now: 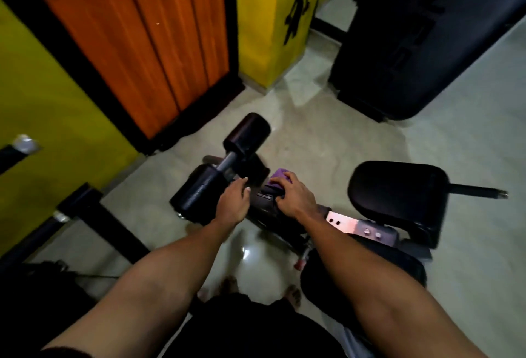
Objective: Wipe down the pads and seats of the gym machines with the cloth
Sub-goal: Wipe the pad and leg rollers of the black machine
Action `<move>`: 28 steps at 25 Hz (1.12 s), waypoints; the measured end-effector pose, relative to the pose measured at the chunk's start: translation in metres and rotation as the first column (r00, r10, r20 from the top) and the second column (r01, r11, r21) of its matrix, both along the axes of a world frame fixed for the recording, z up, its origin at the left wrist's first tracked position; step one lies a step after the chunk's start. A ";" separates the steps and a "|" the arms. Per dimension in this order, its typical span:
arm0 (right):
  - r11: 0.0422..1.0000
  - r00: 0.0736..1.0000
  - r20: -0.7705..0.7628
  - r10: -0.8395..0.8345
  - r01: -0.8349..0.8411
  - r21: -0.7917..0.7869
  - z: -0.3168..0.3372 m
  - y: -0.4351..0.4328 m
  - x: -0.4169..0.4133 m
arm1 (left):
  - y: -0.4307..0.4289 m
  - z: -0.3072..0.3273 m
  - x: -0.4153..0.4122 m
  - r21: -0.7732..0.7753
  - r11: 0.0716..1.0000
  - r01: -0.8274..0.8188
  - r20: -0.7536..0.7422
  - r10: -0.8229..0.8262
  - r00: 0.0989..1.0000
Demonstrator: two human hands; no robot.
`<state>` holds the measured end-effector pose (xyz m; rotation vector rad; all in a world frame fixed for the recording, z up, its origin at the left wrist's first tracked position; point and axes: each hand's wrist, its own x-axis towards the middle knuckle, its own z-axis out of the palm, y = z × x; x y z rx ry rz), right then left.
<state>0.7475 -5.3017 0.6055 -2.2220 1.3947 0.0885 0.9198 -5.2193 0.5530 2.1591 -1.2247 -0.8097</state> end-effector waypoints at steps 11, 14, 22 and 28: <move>0.946 0.958 0.031 0.287 -0.288 0.150 -0.062 0.016 0.138 | 0.056 -0.047 0.110 0.136 0.943 -0.303 -0.019 0.308 0.951; 0.917 0.935 0.072 0.347 -0.355 0.185 -0.086 0.011 0.165 | 0.053 -0.052 0.129 0.189 0.900 -0.393 -0.030 0.405 0.914; 0.959 0.942 0.252 0.222 -0.257 0.117 -0.164 0.019 0.223 | 0.036 -0.094 0.178 0.312 0.825 -0.471 -0.006 0.498 0.867; 0.990 0.977 0.164 0.138 -0.141 0.007 -0.232 0.074 0.258 | 0.028 -0.168 0.223 0.395 0.848 -0.354 -0.048 0.404 0.913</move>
